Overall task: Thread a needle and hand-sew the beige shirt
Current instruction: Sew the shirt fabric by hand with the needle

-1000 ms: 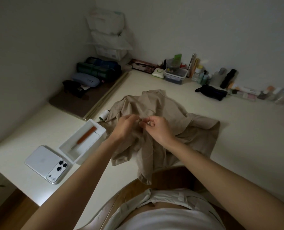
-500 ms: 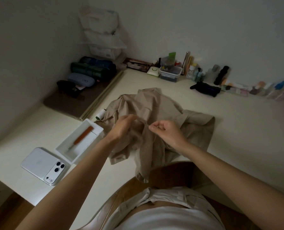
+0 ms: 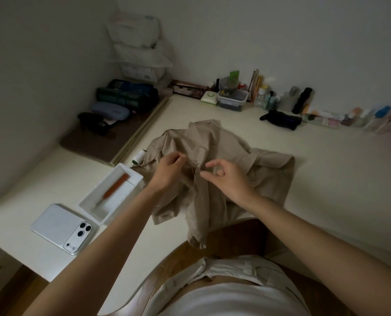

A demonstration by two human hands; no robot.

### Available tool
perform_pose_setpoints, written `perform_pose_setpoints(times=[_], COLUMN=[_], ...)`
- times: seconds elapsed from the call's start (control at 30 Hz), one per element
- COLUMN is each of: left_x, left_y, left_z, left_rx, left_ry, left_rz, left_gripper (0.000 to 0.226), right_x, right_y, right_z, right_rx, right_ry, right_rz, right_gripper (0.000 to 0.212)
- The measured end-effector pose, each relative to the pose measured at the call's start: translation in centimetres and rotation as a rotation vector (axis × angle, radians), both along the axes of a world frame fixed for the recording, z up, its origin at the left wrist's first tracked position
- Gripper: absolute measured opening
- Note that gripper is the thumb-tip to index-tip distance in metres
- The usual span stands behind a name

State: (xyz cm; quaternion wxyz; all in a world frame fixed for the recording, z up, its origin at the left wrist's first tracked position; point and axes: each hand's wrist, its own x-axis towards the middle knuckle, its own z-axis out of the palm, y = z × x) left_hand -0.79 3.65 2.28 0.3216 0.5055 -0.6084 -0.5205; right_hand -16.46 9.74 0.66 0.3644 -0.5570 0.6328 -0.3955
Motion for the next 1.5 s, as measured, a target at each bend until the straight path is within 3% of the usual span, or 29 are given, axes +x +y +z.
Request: perform_pose_setpoints(times=[0.17, 0.4, 0.53, 0.63, 0.83, 1.07, 1.3, 1.43, 1.5], left_x=[0.2, 1.5, 2.0, 2.1, 1.6, 1.6, 1.5, 1.4, 1.3], left_y=[0.1, -0.1, -0.2, 0.0, 0.3, 0.1, -0.2, -0.1, 0.0], left_z=[0.1, 0.4, -0.2, -0.7, -0.9, -1.2, -1.5, -1.4, -1.2], left_rx=[0.01, 0.107, -0.027, -0.147, -0.225, -0.222, -0.242, -0.242, -0.24], left_ry=[0.006, -0.01, -0.256, -0.307, -0.321, -0.293, -0.324, -0.315, -0.321], left_rz=[-0.025, -0.071, -0.212, -0.267, -0.223, -0.168, -0.126, -0.107, -0.102], left_gripper=[0.024, 0.024, 0.016, 0.01, 0.014, 0.014, 0.013, 0.012, 0.012], right_x=[1.5, 0.3, -0.2, -0.7, -0.7, -0.4, 0.6, 0.8, 0.9], right_y=[-2.1, -2.6, -2.6, -2.4, -2.1, -1.5, 0.0, 0.3, 0.4], right_z=[-0.3, 0.0, 0.8, 1.3, 1.5, 1.8, 0.9, -0.3, -0.5], right_rx=[-0.004, 0.026, 0.055, 0.066, 0.087, 0.046, -0.124, -0.043, -0.007], right_ry=[0.051, 0.096, 0.148, 0.145, 0.158, 0.349, 0.332, 0.384, 0.404], right_rz=[0.014, 0.08, 0.17, 0.195, 0.173, 0.067, 0.21, 0.213, 0.203], right_gripper=[0.01, 0.016, 0.02, 0.022, 0.02, 0.026, 0.031, 0.012, 0.014])
